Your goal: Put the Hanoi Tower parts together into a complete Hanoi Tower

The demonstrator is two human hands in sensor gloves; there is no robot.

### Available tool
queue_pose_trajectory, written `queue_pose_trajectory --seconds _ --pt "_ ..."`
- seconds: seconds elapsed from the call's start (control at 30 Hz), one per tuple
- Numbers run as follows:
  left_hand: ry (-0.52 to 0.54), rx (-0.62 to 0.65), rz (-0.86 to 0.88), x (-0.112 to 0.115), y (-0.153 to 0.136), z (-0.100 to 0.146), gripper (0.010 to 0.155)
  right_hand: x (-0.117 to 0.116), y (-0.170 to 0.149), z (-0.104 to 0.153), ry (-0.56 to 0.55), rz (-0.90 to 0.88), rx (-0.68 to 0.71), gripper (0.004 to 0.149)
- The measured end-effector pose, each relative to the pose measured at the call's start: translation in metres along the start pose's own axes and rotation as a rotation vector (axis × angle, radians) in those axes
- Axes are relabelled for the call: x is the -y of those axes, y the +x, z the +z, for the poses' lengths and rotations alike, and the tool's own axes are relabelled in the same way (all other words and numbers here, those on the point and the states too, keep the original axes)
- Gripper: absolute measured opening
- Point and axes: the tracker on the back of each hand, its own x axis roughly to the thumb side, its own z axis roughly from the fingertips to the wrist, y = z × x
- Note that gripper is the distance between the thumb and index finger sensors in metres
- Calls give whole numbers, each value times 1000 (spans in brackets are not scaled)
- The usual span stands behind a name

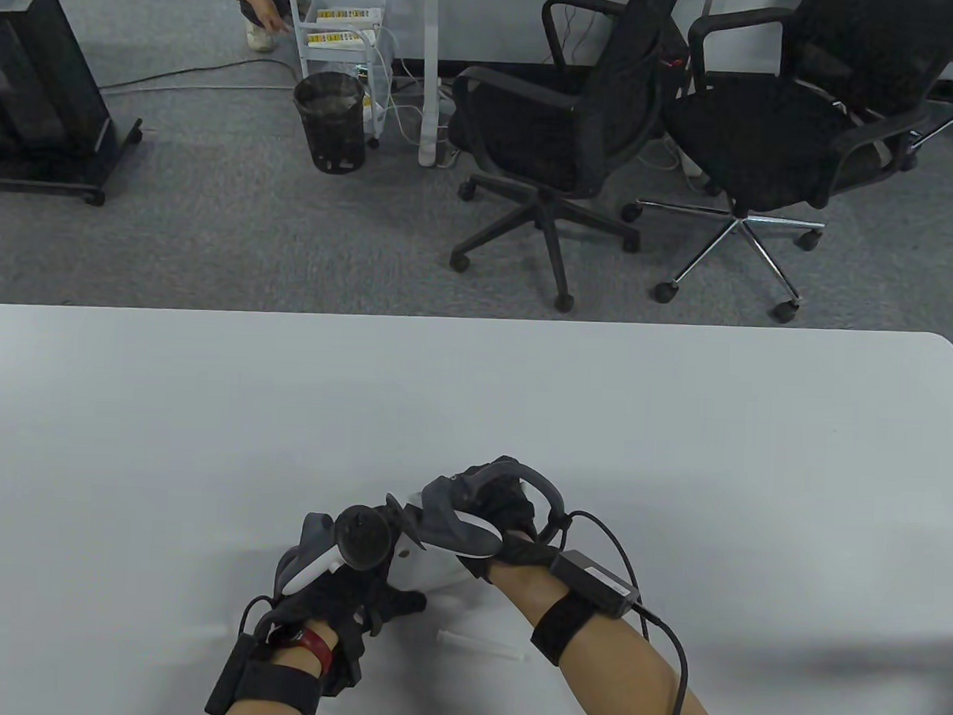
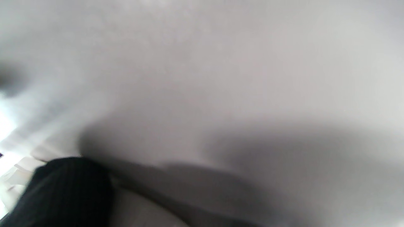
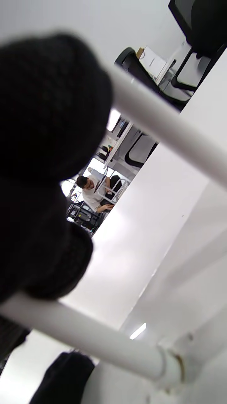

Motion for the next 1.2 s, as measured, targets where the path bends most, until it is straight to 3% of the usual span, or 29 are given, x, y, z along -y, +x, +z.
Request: queue_pose_trajectory --seconds 0.17,0.3,0.4,0.6,0.67,0.7,0.83,1.2 --pt "-1 0 1 0 0 0 116 -3 2 -7 45 71 -27 45" --pt "0 0 0 0 0 0 116 0 11 -8 1 57 51 42" --pt "-1 0 1 0 0 0 116 -1 11 -7 8 -53 130 39" --pt "-1 0 2 0 0 0 116 -1 -5 -3 132 -286 210 37" --pt "-1 0 3 0 0 0 116 -8 -6 -2 220 -273 247 37" --pt "-2 0 3 0 0 -1 116 -8 -11 -1 175 -288 238 38" --pt "-2 0 4 0 -1 -1 116 -12 -14 -2 202 -345 232 41" --pt "-1 0 3 1 -1 -1 116 -19 -15 8 185 -353 216 75"
